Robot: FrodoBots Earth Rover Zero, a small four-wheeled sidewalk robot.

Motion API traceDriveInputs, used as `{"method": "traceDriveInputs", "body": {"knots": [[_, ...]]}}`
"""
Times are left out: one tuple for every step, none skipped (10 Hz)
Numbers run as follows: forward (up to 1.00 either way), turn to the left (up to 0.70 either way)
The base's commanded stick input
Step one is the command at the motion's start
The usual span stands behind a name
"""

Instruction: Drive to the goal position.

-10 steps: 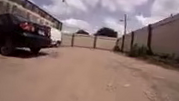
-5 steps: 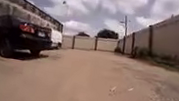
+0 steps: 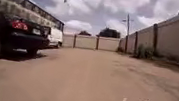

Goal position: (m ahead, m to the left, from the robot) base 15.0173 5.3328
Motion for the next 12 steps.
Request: {"method": "traceDriveInputs", "body": {"knots": [[0.85,-0.34],[0.85,-0.34],[0.85,-0.34],[0.85,-0.34],[0.85,-0.34],[0.85,-0.34],[0.85,-0.34],[0.85,-0.34],[0.85,-0.25],[0.85,0.0],[0.85,0.0],[0.85,0.0]]}}
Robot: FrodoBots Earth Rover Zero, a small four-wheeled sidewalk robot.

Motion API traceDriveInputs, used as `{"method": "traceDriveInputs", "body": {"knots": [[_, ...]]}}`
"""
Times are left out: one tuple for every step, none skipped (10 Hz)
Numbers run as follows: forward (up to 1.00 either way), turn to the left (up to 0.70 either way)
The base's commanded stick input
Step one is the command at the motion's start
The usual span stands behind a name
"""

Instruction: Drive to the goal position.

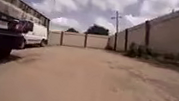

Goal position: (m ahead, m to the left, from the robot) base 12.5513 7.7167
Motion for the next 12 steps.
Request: {"method": "traceDriveInputs", "body": {"knots": [[0.85,0.0],[0.85,0.0],[0.85,0.0],[0.85,0.0],[0.85,0.0],[0.85,0.0],[0.85,0.0],[0.85,0.0],[0.85,0.0],[0.85,0.0],[0.85,0.0],[0.85,0.0]]}}
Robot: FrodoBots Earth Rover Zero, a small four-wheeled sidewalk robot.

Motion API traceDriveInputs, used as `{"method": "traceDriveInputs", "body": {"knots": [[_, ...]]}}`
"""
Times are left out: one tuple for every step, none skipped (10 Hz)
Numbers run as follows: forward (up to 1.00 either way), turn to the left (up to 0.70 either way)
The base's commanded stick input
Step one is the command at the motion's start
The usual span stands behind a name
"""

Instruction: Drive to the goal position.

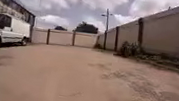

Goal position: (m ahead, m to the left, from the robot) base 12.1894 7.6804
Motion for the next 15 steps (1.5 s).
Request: {"method": "traceDriveInputs", "body": {"knots": [[0.85,0.0],[0.85,0.02],[0.85,0.23],[0.85,0.34],[0.85,0.34],[0.85,0.34],[0.85,0.34],[0.85,0.34],[0.85,0.2],[0.85,0.0],[0.85,0.0],[0.85,0.0],[0.85,0.0],[0.85,0.0],[0.85,0.0]]}}
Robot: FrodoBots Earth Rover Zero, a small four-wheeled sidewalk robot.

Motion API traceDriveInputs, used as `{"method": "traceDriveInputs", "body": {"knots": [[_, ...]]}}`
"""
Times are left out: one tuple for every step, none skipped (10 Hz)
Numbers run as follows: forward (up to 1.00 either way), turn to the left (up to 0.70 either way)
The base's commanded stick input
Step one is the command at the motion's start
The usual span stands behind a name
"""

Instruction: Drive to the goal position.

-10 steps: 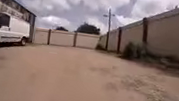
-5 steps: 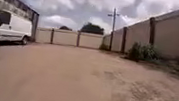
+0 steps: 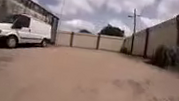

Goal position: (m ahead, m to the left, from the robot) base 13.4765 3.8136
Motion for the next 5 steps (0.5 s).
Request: {"method": "traceDriveInputs", "body": {"knots": [[0.85,0.0],[0.85,0.0],[0.85,0.0],[0.85,0.0],[0.85,0.0]]}}
